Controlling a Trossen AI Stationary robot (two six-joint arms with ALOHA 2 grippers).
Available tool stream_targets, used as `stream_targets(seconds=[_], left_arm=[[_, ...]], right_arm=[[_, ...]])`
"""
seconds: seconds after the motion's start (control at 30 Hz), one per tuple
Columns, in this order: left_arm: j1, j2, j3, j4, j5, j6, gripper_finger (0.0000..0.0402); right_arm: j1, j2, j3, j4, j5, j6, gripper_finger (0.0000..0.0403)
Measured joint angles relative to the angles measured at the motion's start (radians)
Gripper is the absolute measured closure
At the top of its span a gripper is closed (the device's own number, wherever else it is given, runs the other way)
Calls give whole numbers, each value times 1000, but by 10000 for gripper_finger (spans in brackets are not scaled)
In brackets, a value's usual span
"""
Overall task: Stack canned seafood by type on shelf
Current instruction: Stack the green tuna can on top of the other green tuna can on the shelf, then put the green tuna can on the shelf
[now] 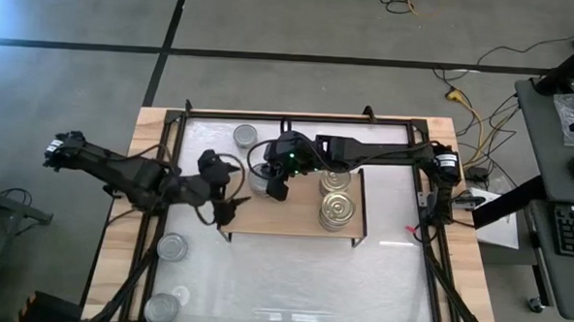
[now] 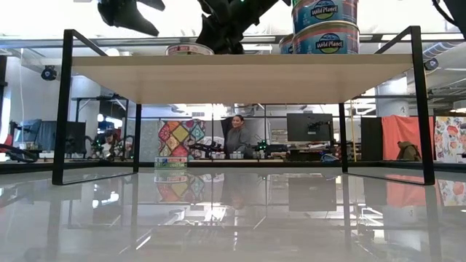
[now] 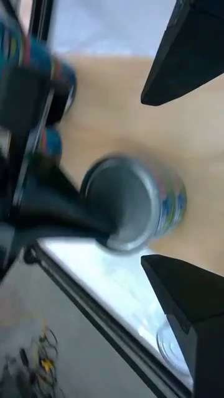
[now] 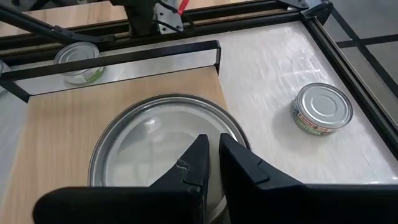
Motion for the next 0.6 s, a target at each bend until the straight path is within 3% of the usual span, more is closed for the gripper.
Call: stream_targets(seconds=[0.4, 0.6], left_arm=[[-207, 42, 4, -27, -2, -37, 6], [-382, 50, 45, -139, 72, -206, 6]], right_arm=[[56, -7, 142, -15, 1, -88, 374], [183, -21, 255, -96, 7, -178, 374]])
